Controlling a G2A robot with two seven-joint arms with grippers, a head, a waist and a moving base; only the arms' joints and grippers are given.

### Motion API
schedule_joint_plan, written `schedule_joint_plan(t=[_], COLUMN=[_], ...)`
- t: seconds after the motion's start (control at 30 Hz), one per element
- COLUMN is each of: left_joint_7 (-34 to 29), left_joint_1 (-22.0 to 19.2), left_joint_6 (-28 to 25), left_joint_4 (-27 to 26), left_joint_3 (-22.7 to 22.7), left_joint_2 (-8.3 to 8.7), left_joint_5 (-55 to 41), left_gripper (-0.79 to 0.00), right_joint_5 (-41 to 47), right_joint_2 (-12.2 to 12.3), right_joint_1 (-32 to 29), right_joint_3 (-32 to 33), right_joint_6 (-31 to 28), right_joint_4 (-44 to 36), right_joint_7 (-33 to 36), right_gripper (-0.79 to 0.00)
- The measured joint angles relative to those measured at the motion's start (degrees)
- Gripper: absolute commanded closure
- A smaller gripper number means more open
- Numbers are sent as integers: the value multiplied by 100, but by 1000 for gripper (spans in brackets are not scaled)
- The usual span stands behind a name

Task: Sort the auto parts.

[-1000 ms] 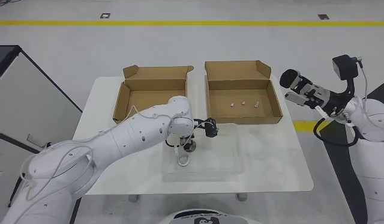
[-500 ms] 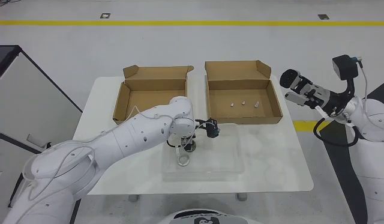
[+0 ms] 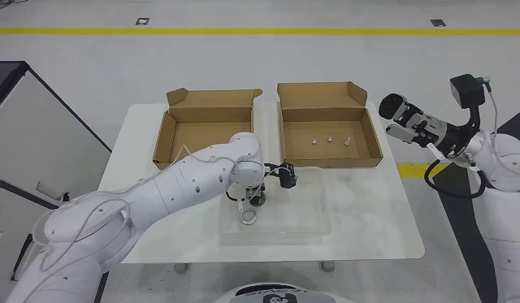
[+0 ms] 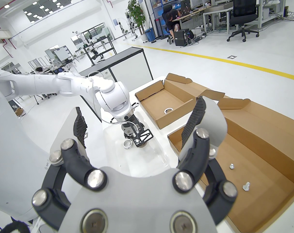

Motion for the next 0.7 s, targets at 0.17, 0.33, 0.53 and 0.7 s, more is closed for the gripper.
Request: schedule_joint_plan(t=[0.17, 0.33, 0.53, 0.7], left_joint_7=[29, -22, -95, -159], left_joint_1=[-14, -116, -318, -520], left_joint_6=[-28, 22, 95, 159], left_joint_4=[6, -110, -485, -966], left_joint_3=[0, 0, -57, -163], left_joint_2=[-8, 29, 170, 356], left_joint_5=[-4, -165, -584, -951], left_gripper=[0, 0, 0, 0], right_joint_5=[0, 0, 0, 0], right_joint_2=[0, 0, 0, 0], right_joint_1=[0, 0, 0, 0], right_joint_3=[0, 0, 0, 0], right_joint_6=[0, 0, 0, 0], right_joint_4=[0, 0, 0, 0], right_joint_7=[0, 0, 0, 0], right_gripper=[-785, -785, -785, -785])
